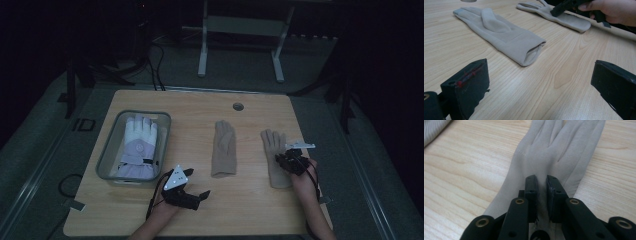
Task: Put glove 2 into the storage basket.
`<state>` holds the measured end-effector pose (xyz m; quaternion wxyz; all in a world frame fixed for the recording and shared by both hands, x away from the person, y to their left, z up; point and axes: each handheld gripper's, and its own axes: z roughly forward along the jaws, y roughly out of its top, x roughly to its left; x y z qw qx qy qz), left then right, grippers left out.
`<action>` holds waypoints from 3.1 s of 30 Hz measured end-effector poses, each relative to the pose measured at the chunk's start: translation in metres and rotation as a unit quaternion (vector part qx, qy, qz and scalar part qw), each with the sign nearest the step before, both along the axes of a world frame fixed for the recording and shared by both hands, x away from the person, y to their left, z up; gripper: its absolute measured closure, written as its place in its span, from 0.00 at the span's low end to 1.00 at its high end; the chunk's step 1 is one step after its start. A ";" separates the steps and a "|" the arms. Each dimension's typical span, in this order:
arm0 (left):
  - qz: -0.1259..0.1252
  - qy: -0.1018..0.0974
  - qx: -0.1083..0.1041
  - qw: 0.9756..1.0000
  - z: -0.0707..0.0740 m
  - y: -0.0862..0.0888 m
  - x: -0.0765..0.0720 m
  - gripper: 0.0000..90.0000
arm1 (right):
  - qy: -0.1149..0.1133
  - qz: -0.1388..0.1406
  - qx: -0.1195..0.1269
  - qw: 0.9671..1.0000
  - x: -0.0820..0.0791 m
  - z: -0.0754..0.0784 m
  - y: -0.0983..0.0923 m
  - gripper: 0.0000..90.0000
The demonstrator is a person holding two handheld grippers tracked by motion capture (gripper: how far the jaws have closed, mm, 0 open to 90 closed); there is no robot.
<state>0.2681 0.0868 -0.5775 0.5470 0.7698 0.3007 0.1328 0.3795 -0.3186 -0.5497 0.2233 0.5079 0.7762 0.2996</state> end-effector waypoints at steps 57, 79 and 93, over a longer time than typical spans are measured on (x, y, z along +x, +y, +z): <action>-0.002 -0.005 -0.003 1.000 0.000 0.000 -0.002 0.02 | -0.053 -0.004 0.119 0.991 0.019 0.083 0.169 0.90; -0.003 -0.005 -0.001 1.000 0.000 0.000 -0.002 0.02 | -0.006 -0.045 0.123 0.991 0.024 0.023 0.183 0.90; -0.002 -0.003 -0.001 1.000 0.000 0.000 -0.001 0.02 | 0.022 -0.046 0.125 0.991 0.026 0.003 0.181 0.79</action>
